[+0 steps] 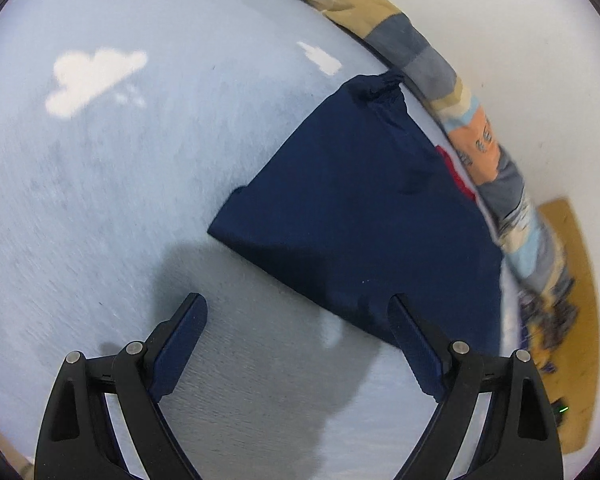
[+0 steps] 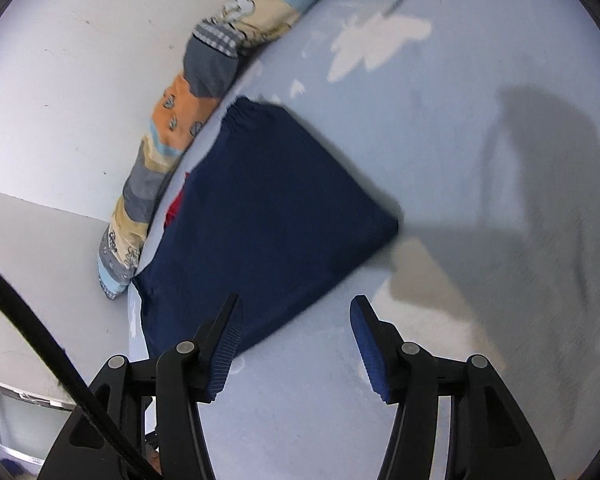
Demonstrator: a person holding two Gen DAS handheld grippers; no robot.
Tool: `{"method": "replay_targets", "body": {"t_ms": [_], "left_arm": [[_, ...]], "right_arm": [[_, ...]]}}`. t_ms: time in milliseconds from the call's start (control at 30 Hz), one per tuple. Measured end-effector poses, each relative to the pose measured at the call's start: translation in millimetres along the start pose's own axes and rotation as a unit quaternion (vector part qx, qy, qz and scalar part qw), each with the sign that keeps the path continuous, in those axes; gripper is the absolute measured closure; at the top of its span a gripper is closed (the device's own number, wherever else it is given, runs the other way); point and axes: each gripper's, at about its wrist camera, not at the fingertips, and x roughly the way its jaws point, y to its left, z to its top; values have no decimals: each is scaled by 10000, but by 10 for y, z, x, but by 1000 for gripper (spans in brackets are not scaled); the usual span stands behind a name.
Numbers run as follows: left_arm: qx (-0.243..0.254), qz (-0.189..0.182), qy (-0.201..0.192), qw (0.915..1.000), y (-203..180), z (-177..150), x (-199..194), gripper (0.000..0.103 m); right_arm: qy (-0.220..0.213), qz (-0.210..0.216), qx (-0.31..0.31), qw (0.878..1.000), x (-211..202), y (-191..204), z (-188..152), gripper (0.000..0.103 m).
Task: Fold large clothes
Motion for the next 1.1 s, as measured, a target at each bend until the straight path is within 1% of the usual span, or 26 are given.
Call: {"method": "replay_targets", "body": {"t_ms": [67, 133, 267, 367, 433, 467, 500, 533, 567, 600, 633, 667, 733, 800, 900, 1000, 1100], "left_arm": [[-93, -136, 68, 9998, 14, 38, 51, 12], [-178, -266, 48, 9995, 34, 79, 82, 12], [-375, -510, 36, 9980, 36, 170, 214, 12], [-375, -602, -58, 9975, 5, 209, 300, 8], [-403, -689, -235, 9965, -51, 263, 357, 8], [-422, -731, -305, 9960, -65, 270, 376, 8], [-411, -748, -472, 9952, -98, 272, 390, 9], [-364, -696, -592, 9952, -123, 274, 388, 23], [-250, -493, -641, 9964, -171, 279, 421, 42], [-168, -281, -644, 9974, -193, 280, 454, 57], [-107, -45, -685, 9976, -205, 273, 474, 74], [-106, 5, -713, 9974, -201, 270, 472, 77], [-36, 43, -818, 9966, -236, 272, 410, 81], [164, 123, -962, 9951, -317, 243, 313, 84], [606, 214, -1178, 9910, -475, 142, 91, 88], [893, 233, -1170, 9888, -508, 26, -90, 89], [1081, 211, -1061, 9882, -496, -84, -238, 89]], "right_arm": [[17, -84, 1, 10000, 57, -7, -5, 43], [-2, -204, 8, 9998, 136, -26, 14, 43], [28, -328, 205, 9992, 353, -113, 68, 43], [-92, -244, 263, 9993, 467, -112, 143, 43], [-228, -8, 282, 9993, 505, -91, 200, 43], [-274, 45, 280, 9992, 526, -80, 222, 43], [-335, 104, 252, 9991, 558, -71, 248, 47], [-385, 122, 191, 9990, 591, -50, 266, 58], [-384, 44, 90, 9992, 630, -33, 286, 66], [-354, -12, 32, 9994, 655, -18, 301, 79], [-350, 34, 3, 9994, 663, -7, 319, 85], [-364, 21, -48, 9993, 652, 26, 328, 86], [-454, -79, -347, 9983, 579, 157, 320, 90], [-597, -199, -654, 9959, 474, 306, 286, 91], [-765, -251, -869, 9930, 310, 442, 194, 92], [-839, -270, -958, 9915, 149, 492, 101, 93], [-815, -413, -1053, 9902, -14, 505, 6, 93]]}}
